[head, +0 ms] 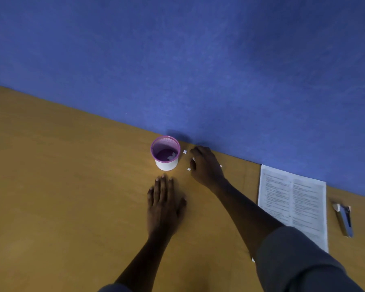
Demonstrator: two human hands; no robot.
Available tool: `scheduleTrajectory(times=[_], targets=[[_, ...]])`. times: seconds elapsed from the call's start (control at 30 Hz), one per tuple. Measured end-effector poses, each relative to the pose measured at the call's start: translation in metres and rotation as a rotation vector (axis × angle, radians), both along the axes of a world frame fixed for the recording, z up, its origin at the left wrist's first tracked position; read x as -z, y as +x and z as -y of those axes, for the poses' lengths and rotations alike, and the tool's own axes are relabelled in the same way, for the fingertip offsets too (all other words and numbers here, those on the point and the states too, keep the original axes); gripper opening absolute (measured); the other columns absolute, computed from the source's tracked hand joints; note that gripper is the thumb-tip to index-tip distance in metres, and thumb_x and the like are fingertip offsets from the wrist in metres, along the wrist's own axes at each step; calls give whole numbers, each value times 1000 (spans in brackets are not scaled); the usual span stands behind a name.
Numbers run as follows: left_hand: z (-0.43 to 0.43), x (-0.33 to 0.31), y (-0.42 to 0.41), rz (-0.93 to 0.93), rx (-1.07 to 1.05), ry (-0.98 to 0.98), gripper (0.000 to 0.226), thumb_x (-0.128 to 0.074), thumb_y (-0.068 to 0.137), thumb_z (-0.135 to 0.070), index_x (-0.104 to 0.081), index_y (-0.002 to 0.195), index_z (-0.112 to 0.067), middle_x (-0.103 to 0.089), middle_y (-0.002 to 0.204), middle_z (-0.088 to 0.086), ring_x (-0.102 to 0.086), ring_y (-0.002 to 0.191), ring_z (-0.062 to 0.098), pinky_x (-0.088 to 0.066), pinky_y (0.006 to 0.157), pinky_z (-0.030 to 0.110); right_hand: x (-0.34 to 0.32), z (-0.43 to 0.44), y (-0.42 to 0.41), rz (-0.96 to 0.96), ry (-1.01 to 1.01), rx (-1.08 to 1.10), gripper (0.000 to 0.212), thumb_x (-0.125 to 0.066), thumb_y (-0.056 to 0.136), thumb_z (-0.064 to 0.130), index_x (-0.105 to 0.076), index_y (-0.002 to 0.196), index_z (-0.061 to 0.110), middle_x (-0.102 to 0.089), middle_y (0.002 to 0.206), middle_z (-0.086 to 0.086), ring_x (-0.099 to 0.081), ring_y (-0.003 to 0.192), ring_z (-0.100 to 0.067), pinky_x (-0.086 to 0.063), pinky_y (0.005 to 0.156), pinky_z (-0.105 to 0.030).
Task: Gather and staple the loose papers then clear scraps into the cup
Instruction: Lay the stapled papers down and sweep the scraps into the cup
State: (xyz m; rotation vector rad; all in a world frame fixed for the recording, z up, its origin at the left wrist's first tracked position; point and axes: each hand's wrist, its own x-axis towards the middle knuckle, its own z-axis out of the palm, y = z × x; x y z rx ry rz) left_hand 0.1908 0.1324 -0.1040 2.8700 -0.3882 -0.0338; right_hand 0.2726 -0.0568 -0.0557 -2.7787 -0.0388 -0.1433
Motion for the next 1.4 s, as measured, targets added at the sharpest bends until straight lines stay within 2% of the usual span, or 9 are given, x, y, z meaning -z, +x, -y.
scheduleTrajectory(times=[0.17, 0.4, 0.57, 0.7, 0.9, 1.03, 1.13, 1.2, 1.4], targets=[[2, 1, 1, 19, 0, -4, 74, -52, 99, -52, -39, 156, -6, -37, 163, 22, -35, 152, 38, -33, 121, 53, 4, -8, 22, -111, -58, -132, 43, -57, 95, 19, -60, 135, 6, -59, 142, -16, -52, 135, -34, -44, 113, -50], [1, 3, 1, 34, 9, -11, 73, -52, 99, -50, -41, 155, -5, -38, 162, 22, -36, 152, 38, -32, 120, 53, 12, 4, -27, 52, -74, -143, 19, -63, 90, 15, -76, 101, 6, -72, 107, -13, -64, 104, -33, -57, 91, -42], [1, 2, 2, 8, 9, 11, 74, -48, 100, -52, -37, 157, -5, -33, 165, 22, -31, 154, 38, -30, 122, 54, 0, 33, -42, 102, 259, 272, 19, -54, 84, 10, -71, 91, 4, -70, 96, -12, -64, 90, -30, -45, 71, -25], [1, 2, 1, -23, 1, 19, 74, -42, 102, -53, -34, 158, -6, -31, 166, 21, -27, 156, 37, -28, 123, 54, 3, 40, -45, -84, 281, 480, 30, -64, 88, 9, -67, 114, -5, -65, 119, -25, -59, 108, -44, -50, 82, -37], [-1, 1, 0, -50, 12, 20, 76, -35, 102, -57, -29, 160, -8, -24, 169, 18, -21, 158, 35, -25, 125, 53, 2, 16, -47, -65, 307, 304, 37, -63, 89, 1, -66, 126, -1, -68, 121, -20, -62, 113, -36, -43, 91, -26], [-1, 0, 2, -44, 10, 8, 75, -38, 102, -56, -32, 159, -8, -27, 168, 19, -24, 157, 37, -25, 125, 53, -2, 18, -35, -111, 346, 246, 52, -73, 84, 17, -57, 130, -1, -61, 128, -21, -56, 119, -38, -50, 97, -38], [0, 0, 2, -42, 10, 4, 75, -39, 102, -55, -31, 159, -7, -28, 167, 20, -24, 157, 37, -25, 125, 53, -3, 12, -32, -326, 222, 46, 81, -69, 85, 26, -33, 155, 8, -35, 159, -19, -32, 147, -39, -38, 117, -53], [0, -1, 1, -44, 14, 5, 75, -41, 102, -54, -32, 159, -7, -28, 167, 20, -25, 156, 37, -26, 124, 54, -4, 5, -38, -366, 64, -82, 80, -68, 89, 17, -28, 159, 11, -23, 167, -16, -17, 155, -37, -29, 123, -53], [1, -1, 0, -44, 14, 19, 75, -42, 103, -54, -28, 160, -9, -25, 168, 19, -23, 157, 35, -26, 125, 53, -12, -4, -51, -211, -278, -164, 41, -54, 103, 15, -52, 143, 8, -44, 156, -17, -42, 144, -30, -55, 102, -39]])
